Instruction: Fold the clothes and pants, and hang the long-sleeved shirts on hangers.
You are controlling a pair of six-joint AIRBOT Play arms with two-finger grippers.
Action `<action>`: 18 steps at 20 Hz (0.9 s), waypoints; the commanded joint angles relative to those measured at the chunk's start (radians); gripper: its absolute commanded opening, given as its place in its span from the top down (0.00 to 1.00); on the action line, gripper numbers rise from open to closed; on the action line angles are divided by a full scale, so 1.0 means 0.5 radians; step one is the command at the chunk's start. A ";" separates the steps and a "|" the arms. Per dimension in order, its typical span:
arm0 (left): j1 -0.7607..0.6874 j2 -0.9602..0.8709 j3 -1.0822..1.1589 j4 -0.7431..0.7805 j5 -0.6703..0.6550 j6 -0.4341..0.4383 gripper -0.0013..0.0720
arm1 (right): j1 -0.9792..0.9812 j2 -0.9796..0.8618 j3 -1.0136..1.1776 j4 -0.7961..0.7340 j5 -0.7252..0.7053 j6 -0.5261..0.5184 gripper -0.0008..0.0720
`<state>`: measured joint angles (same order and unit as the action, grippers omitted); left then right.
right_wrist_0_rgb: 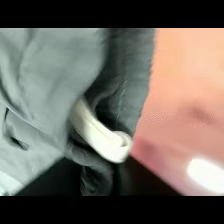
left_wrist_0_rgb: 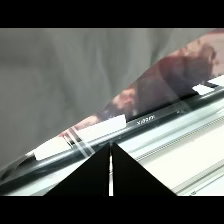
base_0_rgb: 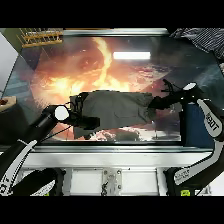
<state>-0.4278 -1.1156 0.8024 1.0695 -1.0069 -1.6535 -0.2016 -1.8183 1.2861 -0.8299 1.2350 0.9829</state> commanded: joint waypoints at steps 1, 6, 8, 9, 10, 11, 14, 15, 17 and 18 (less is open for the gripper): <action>-0.009 -0.014 0.002 0.001 0.064 -0.010 0.98 | 0.072 -0.011 0.012 0.067 0.002 -0.008 0.95; -0.009 -0.030 0.012 0.002 0.174 -0.082 0.98 | 0.053 0.244 0.023 -0.261 0.192 0.205 0.96; -0.010 -0.142 0.120 0.002 0.182 -0.082 0.98 | 0.060 0.452 0.075 -0.641 0.363 0.371 0.96; -0.023 -0.233 0.208 0.002 0.185 -0.082 0.98 | 0.072 0.561 0.115 -0.803 0.473 0.445 0.96; -0.046 -0.330 0.293 0.002 0.206 -0.081 0.98 | 0.083 0.665 0.148 -0.920 0.562 0.531 0.96; -0.080 -0.443 0.395 0.002 0.239 -0.079 0.98 | 0.101 0.775 0.179 -0.984 0.633 0.617 0.96; -0.228 -0.791 0.712 0.001 0.316 -0.075 0.98 | 0.218 1.045 0.217 -0.992 0.742 0.826 0.96; -0.293 -0.915 0.833 0.001 0.310 -0.076 0.98 | 0.280 1.117 0.218 -0.993 0.756 0.886 0.96; -0.422 -1.149 1.080 -0.002 0.269 -0.076 0.98 | 0.402 1.212 0.218 -0.993 0.764 0.996 0.96; -0.483 -1.252 1.191 -0.014 0.251 -0.075 0.98 | 0.462 1.241 0.219 -0.994 0.764 1.032 0.96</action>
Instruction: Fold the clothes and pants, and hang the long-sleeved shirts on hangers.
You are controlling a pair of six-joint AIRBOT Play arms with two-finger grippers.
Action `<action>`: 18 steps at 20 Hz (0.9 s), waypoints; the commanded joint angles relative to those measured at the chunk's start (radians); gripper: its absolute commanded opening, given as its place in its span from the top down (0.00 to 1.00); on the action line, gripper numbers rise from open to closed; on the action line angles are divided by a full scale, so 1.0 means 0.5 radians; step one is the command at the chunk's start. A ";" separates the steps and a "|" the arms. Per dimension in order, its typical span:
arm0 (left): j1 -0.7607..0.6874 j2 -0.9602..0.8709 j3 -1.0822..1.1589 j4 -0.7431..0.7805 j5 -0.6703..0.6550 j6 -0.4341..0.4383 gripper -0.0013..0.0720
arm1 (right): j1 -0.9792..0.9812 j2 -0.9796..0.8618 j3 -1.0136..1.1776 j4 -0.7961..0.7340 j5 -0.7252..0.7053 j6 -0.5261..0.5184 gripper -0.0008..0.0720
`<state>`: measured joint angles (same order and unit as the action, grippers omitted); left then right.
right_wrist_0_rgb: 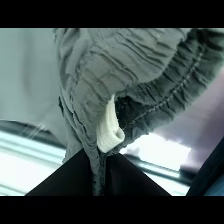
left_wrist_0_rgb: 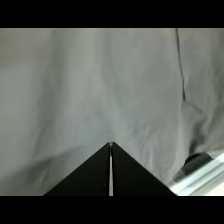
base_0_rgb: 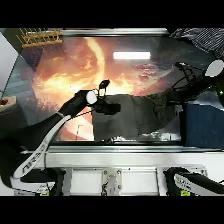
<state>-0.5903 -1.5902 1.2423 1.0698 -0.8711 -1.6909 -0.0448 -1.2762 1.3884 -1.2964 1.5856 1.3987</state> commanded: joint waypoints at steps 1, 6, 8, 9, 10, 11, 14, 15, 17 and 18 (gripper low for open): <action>-0.212 -0.399 0.412 -0.050 -0.033 0.001 0.98 | 0.208 0.173 0.023 -0.073 0.072 0.226 0.96; -0.374 -0.764 0.807 -0.050 -0.198 -0.002 0.98 | 0.436 0.177 0.143 -0.192 0.093 0.250 0.96; -0.378 -0.842 0.909 -0.049 -0.266 -0.005 0.98 | 0.468 0.177 0.163 -0.192 0.092 0.250 0.96; -0.368 -0.849 0.934 -0.047 -0.278 -0.008 0.98 | 0.476 0.175 0.163 -0.192 0.094 0.256 0.96; -0.346 -0.836 0.948 -0.047 -0.285 -0.008 0.98 | 0.477 0.172 0.163 -0.192 0.094 0.271 0.96; -0.316 -0.810 0.961 -0.040 -0.301 -0.007 0.98 | 0.479 0.169 0.163 -0.192 0.092 0.272 0.96; -0.151 -0.675 0.968 0.099 -0.389 -0.005 0.98 | 0.483 0.166 0.163 -0.191 0.082 0.272 0.96; -0.076 -0.615 0.968 0.179 -0.430 -0.002 0.98 | 0.494 0.163 0.163 -0.191 0.069 0.272 0.96; 0.079 -0.487 0.968 0.301 -0.507 0.009 0.98 | 0.552 0.153 0.163 -0.189 0.062 0.278 0.96; 0.164 -0.423 0.968 0.336 -0.539 0.040 0.98 | 0.602 0.143 0.163 -0.190 0.035 0.300 0.96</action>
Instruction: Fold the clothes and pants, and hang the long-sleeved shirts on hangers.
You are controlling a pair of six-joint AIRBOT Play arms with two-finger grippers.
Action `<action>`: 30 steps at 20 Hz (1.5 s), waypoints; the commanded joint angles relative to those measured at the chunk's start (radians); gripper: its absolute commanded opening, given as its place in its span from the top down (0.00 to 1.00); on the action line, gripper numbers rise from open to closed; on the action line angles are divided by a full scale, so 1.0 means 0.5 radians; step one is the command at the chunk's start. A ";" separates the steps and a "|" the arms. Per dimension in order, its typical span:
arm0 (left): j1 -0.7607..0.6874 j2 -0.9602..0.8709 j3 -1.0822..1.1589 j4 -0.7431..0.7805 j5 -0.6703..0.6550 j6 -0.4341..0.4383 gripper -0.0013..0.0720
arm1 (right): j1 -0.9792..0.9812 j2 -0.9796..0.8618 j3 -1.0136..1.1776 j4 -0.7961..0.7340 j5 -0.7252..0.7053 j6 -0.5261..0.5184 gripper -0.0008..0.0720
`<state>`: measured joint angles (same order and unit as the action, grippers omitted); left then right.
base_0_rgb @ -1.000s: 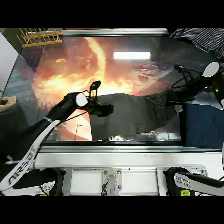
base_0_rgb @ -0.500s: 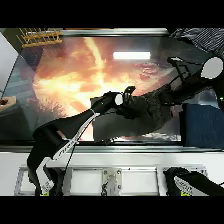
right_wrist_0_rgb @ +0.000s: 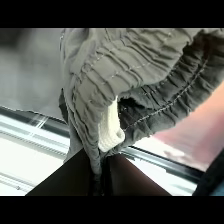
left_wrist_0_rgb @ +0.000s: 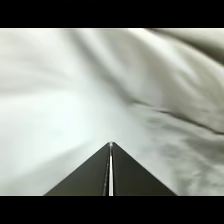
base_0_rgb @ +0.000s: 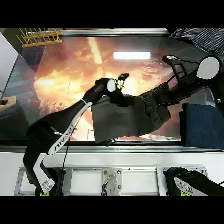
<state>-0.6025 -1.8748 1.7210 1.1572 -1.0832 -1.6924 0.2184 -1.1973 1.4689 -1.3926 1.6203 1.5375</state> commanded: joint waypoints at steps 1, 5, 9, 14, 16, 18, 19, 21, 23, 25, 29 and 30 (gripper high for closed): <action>0.288 0.214 0.011 0.166 -0.144 0.061 0.98 | 0.144 -0.027 0.002 0.010 -0.079 0.043 0.96; 0.669 0.464 0.011 0.163 -0.246 0.071 0.98 | 0.518 -0.146 0.002 0.054 -0.283 0.124 0.96; 0.961 0.678 0.011 0.163 -0.315 0.072 0.98 | 0.990 -0.400 0.002 0.162 -0.732 0.150 0.96; 1.151 0.872 0.010 0.164 -0.346 0.072 0.98 | 1.424 -0.783 0.002 0.373 -1.527 0.067 0.27; 1.176 0.933 0.009 0.168 -0.345 0.095 0.98 | 1.459 -0.783 0.002 0.398 -1.608 0.029 0.11; 1.192 1.025 -0.060 0.168 -0.307 0.127 0.98 | 1.387 -0.706 -0.015 0.265 -1.505 0.030 0.11; 1.192 1.102 -0.165 0.168 -0.249 0.127 0.98 | 1.318 -0.657 -0.047 0.168 -1.431 0.029 0.11; 1.192 1.252 -0.423 0.166 -0.167 0.127 0.98 | 1.092 -0.558 -0.182 0.077 -1.297 -0.017 0.11; 1.164 1.402 -0.723 0.161 -0.144 0.127 0.98 | 0.784 -0.512 -0.359 0.085 -1.179 -0.047 0.10; 1.094 1.547 -1.030 0.158 -0.105 0.127 0.98 | 0.504 -0.536 -0.502 0.140 -1.173 -0.053 0.10; 0.890 1.753 -1.482 0.158 -0.005 0.124 0.98 | 0.117 -0.812 -0.546 0.815 -1.062 -0.409 0.10; 0.841 1.790 -1.555 0.157 0.026 0.123 0.98 | 0.098 -0.886 -0.546 0.981 -1.071 -0.478 0.10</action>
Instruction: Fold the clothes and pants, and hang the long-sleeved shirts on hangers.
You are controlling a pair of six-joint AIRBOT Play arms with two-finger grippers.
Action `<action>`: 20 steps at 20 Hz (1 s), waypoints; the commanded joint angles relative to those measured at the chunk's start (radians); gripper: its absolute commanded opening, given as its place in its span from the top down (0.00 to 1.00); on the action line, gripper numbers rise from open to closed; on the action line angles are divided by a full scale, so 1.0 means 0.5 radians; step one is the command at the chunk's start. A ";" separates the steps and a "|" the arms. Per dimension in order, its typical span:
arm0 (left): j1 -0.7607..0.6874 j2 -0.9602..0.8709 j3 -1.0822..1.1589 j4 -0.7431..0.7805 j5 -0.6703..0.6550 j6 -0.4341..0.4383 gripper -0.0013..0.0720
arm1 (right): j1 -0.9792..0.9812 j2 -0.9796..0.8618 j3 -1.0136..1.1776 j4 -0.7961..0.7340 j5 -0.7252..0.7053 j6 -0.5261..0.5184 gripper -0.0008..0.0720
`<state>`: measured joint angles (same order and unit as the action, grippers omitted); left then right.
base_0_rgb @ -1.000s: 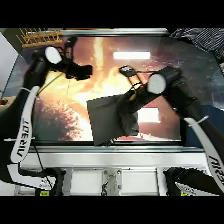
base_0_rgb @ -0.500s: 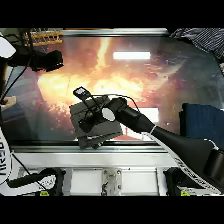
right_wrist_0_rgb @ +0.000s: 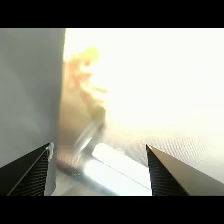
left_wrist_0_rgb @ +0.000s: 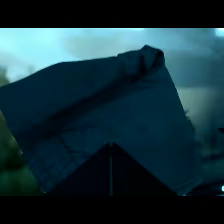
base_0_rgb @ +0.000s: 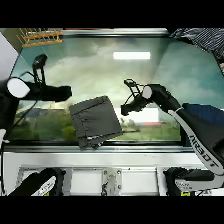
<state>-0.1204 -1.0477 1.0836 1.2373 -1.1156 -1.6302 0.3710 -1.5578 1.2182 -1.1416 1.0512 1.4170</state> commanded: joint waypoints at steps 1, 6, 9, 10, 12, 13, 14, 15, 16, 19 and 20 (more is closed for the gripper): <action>-0.167 0.163 -0.332 -0.003 0.127 -0.002 0.98 | -0.208 -0.233 -0.045 0.629 0.053 -0.295 0.10; -0.296 0.230 -0.435 -0.005 0.248 -0.002 0.98 | -0.017 -0.478 -0.040 1.198 -0.053 -0.489 0.10; -0.314 0.227 -0.435 -0.005 0.272 -0.002 0.98 | 0.182 -0.507 -0.037 1.332 -0.185 -0.488 0.10; -0.314 0.227 -0.435 -0.005 0.280 -0.003 0.98 | 0.247 -0.507 -0.036 1.356 -0.234 -0.488 0.16; -0.313 0.227 -0.435 -0.005 0.279 -0.004 0.98 | 0.346 -0.506 -0.036 1.412 -0.322 -0.490 0.69; -0.313 0.227 -0.435 -0.018 0.278 -0.004 0.98 | 0.375 -0.504 -0.032 1.426 -0.345 -0.524 0.85; -0.313 0.227 -0.435 -0.018 0.278 -0.005 0.98 | 0.386 -0.496 -0.018 1.411 -0.337 -0.578 0.96; -0.313 0.227 -0.435 -0.018 0.276 -0.005 0.98 | 0.377 -0.472 -0.008 1.350 -0.320 -0.581 0.96; -0.313 0.227 -0.435 -0.018 0.269 -0.005 0.98 | 0.340 -0.418 -0.002 1.197 -0.301 -0.547 0.96; -0.313 0.227 -0.435 -0.017 0.262 -0.004 0.98 | 0.090 -0.149 0.003 0.362 -0.153 -0.166 0.96; -0.313 0.227 -0.435 -0.017 0.262 -0.004 0.98 | -0.029 -0.043 0.003 0.073 -0.069 -0.066 0.96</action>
<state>-0.2760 -0.9348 0.8665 1.2301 -0.9825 -1.6325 0.4541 -1.6848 1.2160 -0.7490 0.9478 1.2430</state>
